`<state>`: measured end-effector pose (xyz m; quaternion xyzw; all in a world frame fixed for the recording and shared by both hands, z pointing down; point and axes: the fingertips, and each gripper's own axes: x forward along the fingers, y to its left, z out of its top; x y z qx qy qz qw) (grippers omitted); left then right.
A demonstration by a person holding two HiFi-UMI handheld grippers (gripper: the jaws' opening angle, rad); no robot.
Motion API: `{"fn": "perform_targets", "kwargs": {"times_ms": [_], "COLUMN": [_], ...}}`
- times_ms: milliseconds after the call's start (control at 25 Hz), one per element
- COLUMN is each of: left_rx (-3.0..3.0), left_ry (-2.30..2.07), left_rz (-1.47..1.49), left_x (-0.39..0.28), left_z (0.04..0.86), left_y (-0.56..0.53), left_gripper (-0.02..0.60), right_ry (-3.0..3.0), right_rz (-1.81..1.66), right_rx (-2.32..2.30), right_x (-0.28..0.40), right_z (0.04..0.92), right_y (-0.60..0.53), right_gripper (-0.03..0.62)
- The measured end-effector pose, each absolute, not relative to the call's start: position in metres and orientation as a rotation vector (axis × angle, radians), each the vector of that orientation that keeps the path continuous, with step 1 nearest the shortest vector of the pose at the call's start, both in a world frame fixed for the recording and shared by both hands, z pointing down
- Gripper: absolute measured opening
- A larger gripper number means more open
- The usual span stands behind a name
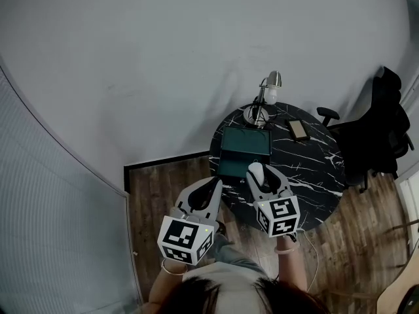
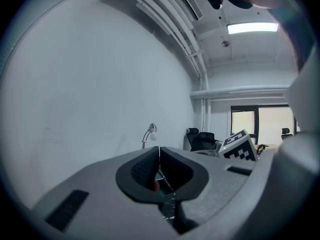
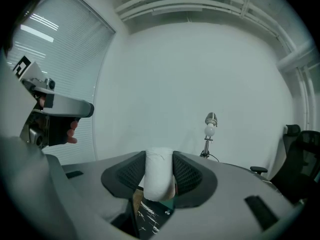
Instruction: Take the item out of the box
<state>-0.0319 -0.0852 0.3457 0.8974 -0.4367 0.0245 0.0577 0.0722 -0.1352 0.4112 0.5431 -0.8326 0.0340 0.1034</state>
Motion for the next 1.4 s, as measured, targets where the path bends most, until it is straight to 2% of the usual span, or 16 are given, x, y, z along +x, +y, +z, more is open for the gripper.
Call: {"fn": "perform_targets", "kwargs": {"times_ms": [1400], "left_rx": [2.749], "left_ry": [-1.361], "left_rz": [0.022], "left_x": [-0.012], "left_z": [0.328], "left_y": [0.004], "left_gripper": [0.012], "right_ry": [-2.631], "right_rz": [-0.044], "right_rx": [1.644], "right_x": [0.076], "right_z": [0.341], "right_y": [-0.017], "right_gripper": [0.184]}}
